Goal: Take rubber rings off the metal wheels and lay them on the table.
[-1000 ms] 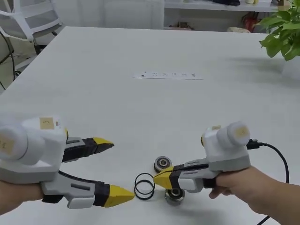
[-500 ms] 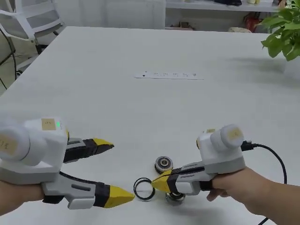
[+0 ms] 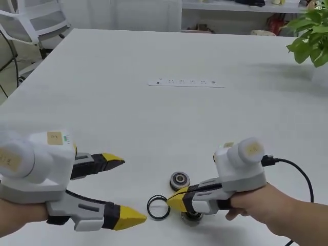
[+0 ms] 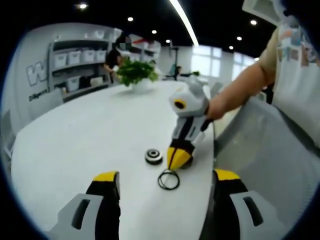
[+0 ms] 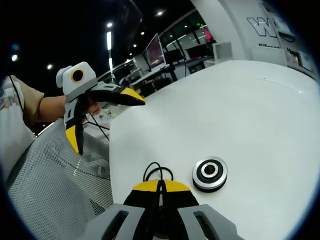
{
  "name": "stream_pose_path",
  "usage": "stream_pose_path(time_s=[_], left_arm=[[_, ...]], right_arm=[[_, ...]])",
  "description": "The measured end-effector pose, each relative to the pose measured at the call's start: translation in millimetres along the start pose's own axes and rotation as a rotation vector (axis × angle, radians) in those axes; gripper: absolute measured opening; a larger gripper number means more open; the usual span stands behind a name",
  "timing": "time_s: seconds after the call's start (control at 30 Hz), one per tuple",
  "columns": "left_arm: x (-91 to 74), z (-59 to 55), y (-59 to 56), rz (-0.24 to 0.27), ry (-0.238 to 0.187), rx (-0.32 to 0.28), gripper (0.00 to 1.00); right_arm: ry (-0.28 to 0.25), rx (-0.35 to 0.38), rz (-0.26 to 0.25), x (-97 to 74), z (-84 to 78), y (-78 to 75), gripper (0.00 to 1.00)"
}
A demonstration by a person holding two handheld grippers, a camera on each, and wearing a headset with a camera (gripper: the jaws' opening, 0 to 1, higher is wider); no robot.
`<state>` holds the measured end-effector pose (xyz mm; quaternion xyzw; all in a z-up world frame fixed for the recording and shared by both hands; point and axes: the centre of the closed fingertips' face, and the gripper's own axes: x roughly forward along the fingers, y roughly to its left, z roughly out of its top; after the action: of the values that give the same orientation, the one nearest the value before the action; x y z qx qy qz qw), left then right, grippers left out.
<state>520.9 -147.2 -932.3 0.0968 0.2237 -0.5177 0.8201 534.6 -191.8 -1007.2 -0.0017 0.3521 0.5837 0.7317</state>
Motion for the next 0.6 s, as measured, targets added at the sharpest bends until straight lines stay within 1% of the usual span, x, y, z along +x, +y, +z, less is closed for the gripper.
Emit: stream_pose_path(time_s=[0.17,0.3,0.4,0.6], left_arm=[[1.0,-0.5,0.9,-0.002,0.004,-0.001,0.77],[1.6,-1.4,0.7,-0.004,0.009,-0.001,0.76],[1.8,-2.1,0.6,-0.004,0.011,-0.002,0.76],[1.5,-3.1,1.3,-0.001,0.013,-0.006,0.77]], right_arm=[[0.003,-0.019,-0.012,-1.1,-0.5,-1.4,0.01],[-0.016,-0.016,-0.012,-3.2,3.4,-1.4,0.04],[-0.03,-0.015,-0.016,-5.5,6.8,-1.0,0.1],[-0.046,-0.025,-0.021,-10.7,12.6,-0.4,0.17]])
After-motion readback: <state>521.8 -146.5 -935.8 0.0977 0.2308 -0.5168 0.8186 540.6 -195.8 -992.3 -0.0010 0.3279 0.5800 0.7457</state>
